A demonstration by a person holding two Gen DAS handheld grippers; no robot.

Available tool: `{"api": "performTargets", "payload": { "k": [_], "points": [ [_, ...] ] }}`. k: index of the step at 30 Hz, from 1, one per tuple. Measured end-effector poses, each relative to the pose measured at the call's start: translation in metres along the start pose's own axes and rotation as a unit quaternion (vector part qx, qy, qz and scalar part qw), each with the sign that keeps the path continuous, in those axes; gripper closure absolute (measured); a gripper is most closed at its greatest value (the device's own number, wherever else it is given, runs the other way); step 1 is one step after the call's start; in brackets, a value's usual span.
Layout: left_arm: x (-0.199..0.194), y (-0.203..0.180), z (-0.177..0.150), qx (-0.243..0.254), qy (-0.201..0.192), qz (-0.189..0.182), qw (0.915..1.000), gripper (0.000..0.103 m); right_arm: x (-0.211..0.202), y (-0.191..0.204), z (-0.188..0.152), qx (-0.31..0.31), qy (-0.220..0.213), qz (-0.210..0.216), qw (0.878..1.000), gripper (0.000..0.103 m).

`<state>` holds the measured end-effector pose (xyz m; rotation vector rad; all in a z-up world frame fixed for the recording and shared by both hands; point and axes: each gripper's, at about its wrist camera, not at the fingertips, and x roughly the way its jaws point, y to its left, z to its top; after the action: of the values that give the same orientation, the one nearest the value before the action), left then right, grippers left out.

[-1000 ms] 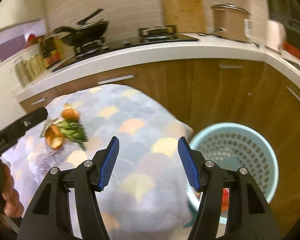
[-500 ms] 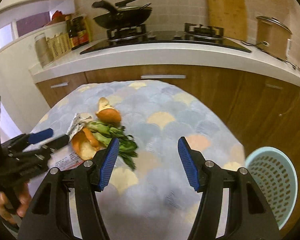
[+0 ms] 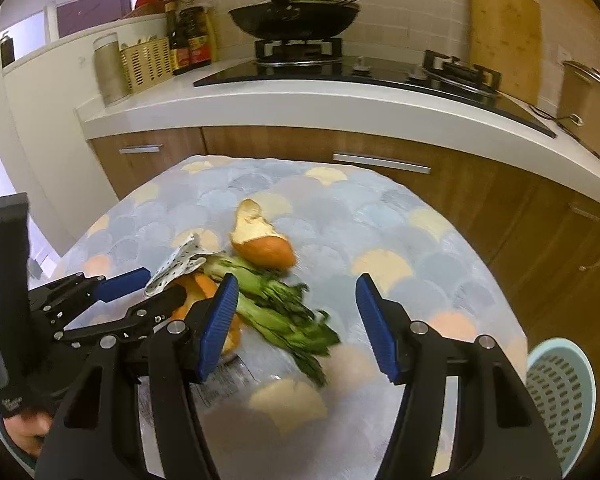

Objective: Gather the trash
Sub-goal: 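Move both tools back to the table and grasp the dotted paper with the left tool, then grasp the orange peel with the right tool while the left tool lifts the dotted paper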

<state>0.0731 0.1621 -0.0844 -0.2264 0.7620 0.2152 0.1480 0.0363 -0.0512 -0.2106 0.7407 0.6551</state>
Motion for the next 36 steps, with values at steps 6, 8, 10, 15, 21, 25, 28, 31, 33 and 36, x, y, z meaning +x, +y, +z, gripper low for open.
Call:
{"api": "performTargets", "payload": {
  "k": [6,8,10,15,21,25,28,31,33,36],
  "points": [
    [-0.009,0.015,0.007,-0.033,-0.018,-0.024,0.999,0.099,0.028,0.006,0.012,-0.006,0.024,0.019,1.0,0.046],
    [-0.013,0.023,0.009,-0.05,-0.03,-0.03,0.9979,0.101,0.038,0.005,0.016,-0.005,0.034,0.024,0.999,0.046],
    [-0.015,0.031,0.01,-0.066,-0.043,-0.032,0.9964,0.101,0.05,0.005,0.02,-0.002,0.045,0.029,0.999,0.046],
    [-0.011,0.039,0.01,-0.078,-0.055,-0.041,0.9945,0.101,0.075,0.01,0.022,-0.002,0.064,0.033,0.997,0.046],
    [-0.004,0.042,0.006,-0.081,-0.054,-0.041,0.9944,0.101,0.095,0.009,0.021,0.013,0.079,0.046,0.996,0.047],
    [-0.002,0.042,0.005,-0.081,-0.054,-0.042,0.9944,0.101,0.098,-0.001,0.024,0.039,0.083,0.079,0.993,0.064],
    [-0.002,0.042,0.005,-0.081,-0.055,-0.043,0.9943,0.101,0.091,-0.003,0.025,0.039,0.07,0.08,0.994,0.083],
    [-0.004,0.041,0.005,-0.082,-0.054,-0.045,0.9941,0.101,0.084,-0.004,0.026,0.042,0.06,0.078,0.994,0.09],
    [-0.009,0.04,0.006,-0.081,-0.059,-0.045,0.994,0.101,0.078,-0.003,0.026,0.038,0.053,0.073,0.995,0.093],
    [-0.015,0.037,0.008,-0.078,-0.064,-0.047,0.9938,0.101,0.065,-0.005,0.025,0.037,0.037,0.062,0.997,0.096]
  ]
}}
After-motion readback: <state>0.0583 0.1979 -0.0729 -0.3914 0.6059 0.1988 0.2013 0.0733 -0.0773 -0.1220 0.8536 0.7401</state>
